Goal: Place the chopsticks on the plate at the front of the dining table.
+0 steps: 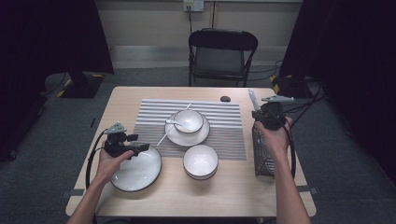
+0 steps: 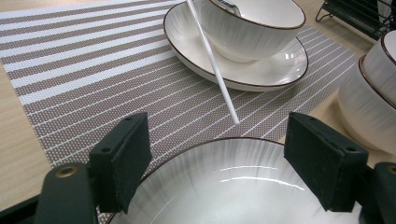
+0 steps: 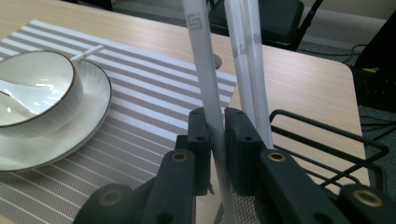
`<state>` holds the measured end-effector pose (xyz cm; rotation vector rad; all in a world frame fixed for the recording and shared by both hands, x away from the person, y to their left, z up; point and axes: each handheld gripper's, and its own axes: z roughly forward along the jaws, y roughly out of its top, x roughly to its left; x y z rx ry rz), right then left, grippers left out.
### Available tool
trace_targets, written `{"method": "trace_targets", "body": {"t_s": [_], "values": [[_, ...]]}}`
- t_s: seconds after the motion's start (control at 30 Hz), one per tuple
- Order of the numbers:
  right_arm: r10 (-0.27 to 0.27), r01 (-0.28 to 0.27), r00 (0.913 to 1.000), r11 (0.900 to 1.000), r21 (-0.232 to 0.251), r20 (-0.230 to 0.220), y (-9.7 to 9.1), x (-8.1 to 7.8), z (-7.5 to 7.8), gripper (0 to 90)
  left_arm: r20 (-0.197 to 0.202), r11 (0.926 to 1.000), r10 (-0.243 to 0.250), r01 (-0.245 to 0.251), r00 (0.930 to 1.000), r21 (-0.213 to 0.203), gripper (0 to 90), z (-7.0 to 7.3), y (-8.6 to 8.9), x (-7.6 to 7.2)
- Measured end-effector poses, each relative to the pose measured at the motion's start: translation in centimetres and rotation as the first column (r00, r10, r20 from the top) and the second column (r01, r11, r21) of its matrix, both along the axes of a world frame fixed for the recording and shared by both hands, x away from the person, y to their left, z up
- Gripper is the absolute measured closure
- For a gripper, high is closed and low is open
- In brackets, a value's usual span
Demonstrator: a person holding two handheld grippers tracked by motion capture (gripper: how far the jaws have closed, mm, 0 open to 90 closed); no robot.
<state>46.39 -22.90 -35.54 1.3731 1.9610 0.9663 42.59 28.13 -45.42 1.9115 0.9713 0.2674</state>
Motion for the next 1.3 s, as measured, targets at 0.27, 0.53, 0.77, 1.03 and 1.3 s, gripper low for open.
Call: {"method": "trace_targets", "body": {"t_s": [0.27, 0.53, 0.77, 1.03, 1.3], "values": [[0.006, -0.005, 1.0000, 1.0000, 0.007, -0.007, -0.1, 0.0, -0.2, 81.1, 0.002, 1.0000, -0.004, 0.004, 1.0000, 0.002, 22.6, 0.0, 0.0, 0.0], [0.027, -0.028, 0.9986, 0.9992, -0.027, -0.045, 0.1, 0.1, -0.7, 79.3, 0.003, 1.0000, -0.004, 0.004, 1.0000, 0.004, 22.7, 0.0, -0.1, 0.0], [0.008, -0.008, 0.9999, 0.9994, -0.034, -0.011, 0.2, -0.1, -0.5, 81.1, 0.001, 1.0000, -0.005, 0.005, 1.0000, 0.002, 22.8, 0.0, -0.1, 0.0], [-0.011, 0.011, 0.9994, 0.9999, -0.005, 0.034, -0.4, -0.3, 0.1, 83.2, 0.001, 1.0000, -0.001, 0.001, 1.0000, 0.001, 22.8, 0.0, 0.0, 0.0], [-0.016, 0.015, 0.9975, 0.9997, 0.018, 0.068, -0.7, -0.7, 0.4, 84.6, 0.002, 0.9999, 0.005, -0.005, 1.0000, -0.016, 23.1, 0.2, 0.1, 0.1]]}}
